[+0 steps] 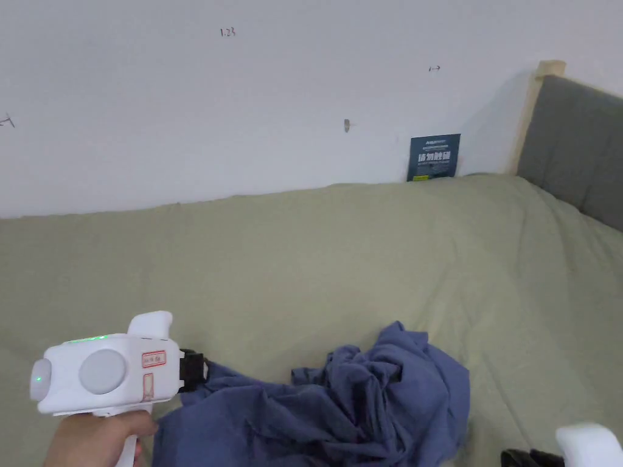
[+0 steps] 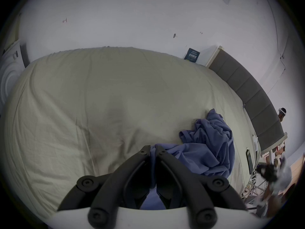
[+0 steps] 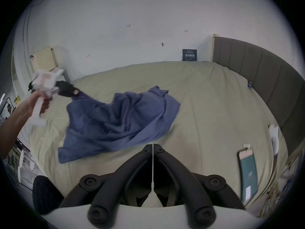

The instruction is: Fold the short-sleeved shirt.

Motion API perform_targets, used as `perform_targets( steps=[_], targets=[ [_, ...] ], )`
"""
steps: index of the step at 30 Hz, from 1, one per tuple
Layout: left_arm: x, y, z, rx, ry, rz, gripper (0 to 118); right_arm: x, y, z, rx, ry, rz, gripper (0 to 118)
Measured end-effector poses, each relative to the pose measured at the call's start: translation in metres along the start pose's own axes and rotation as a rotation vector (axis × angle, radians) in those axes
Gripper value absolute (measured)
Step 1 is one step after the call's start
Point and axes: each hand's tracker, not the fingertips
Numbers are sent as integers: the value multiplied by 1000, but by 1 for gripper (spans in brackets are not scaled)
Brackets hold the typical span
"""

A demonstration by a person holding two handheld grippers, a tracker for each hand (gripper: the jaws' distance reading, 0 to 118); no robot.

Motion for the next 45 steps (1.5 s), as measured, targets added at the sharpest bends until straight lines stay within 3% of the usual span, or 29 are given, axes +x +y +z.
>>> perform_targets(
  steps=[2,6,8,10,12,13,15,22,24,26,27,29,33,37,45],
  targets=[
    [-2,-6,2,14,-5,1,1,17,33,-26,-17,-16,3,2],
    [-15,-10,-7,20,-8,10,1,52,97,-90,-138,-42,-81,5],
    [-19,-11,-12,27,-10,31,1,72,117,-130,-198,-35,-185,25],
    [-24,-12,-18,21,-26,51,1,86,130,-165,-286,-33,-330,62],
    [-29,-13,-21,21,-31,59,1,88,137,-187,-392,3,-439,87],
    [-31,-13,-23,21,-33,61,1,87,136,-195,-416,-7,-450,93],
    [-42,-12,-30,22,-43,71,1,84,136,-208,-429,-80,-421,93],
    [-60,-11,-45,10,-1,46,1,59,121,-202,-483,-128,-409,93],
    [-53,-11,-40,33,36,50,1,60,122,-201,-493,-129,-389,87],
    [-53,-9,-41,34,53,48,1,56,119,-198,-503,-161,-345,20],
    [-47,-10,-38,38,44,48,1,55,117,-195,-491,-168,-350,6],
    [-43,-11,-39,43,27,48,1,58,114,-192,-465,-141,-380,5],
    [-42,-13,-41,100,60,41,1,68,118,-199,-432,-121,-329,4],
    [-53,-19,-45,72,-20,115,1,73,115,-184,-345,-90,-327,4],
    [-38,-26,8,121,71,82,1,58,131,-107,-95,-25,-227,3]
  ],
)
